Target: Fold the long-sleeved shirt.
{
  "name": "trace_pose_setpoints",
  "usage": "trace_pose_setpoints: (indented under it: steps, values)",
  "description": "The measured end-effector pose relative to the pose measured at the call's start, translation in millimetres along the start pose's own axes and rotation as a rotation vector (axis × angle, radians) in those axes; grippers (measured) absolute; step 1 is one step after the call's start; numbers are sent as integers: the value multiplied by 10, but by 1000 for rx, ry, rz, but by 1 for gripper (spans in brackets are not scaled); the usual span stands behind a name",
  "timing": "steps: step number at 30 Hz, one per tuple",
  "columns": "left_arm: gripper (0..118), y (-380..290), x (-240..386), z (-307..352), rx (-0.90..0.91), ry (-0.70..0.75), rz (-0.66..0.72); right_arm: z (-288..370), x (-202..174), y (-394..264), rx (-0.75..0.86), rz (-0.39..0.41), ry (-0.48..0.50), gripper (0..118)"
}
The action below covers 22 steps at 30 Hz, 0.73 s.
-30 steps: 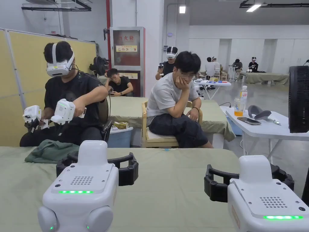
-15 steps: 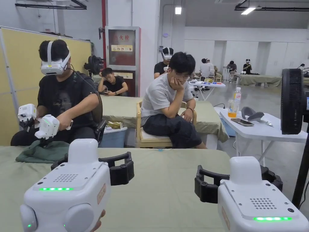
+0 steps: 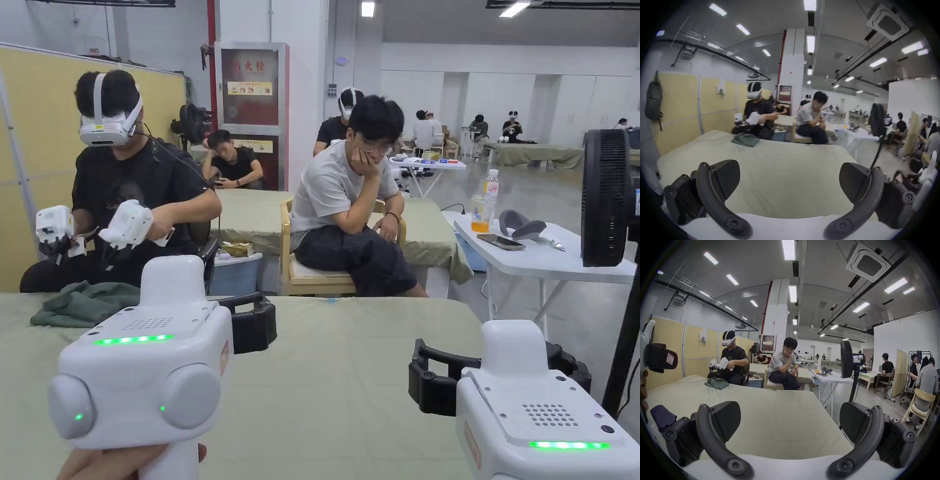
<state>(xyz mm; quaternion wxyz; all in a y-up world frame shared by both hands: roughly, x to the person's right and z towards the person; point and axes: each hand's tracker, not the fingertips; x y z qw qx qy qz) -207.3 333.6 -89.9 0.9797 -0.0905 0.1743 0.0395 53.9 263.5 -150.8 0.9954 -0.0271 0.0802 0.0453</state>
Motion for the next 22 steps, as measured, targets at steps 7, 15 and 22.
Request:
trace_pose_setpoints:
  steps: [7,15,22]
  values:
    - [118,-84,-37,-59,-32,-128,24,32,4,-24,-2,-6,-2,118]
    - [118,-232,-166,-116,2,-183,89,8,27,-35,-4,12,-4,118]
    - [118,-324,-121,-146,83,-121,16,-129,41,-140,-29,7,-7,118]
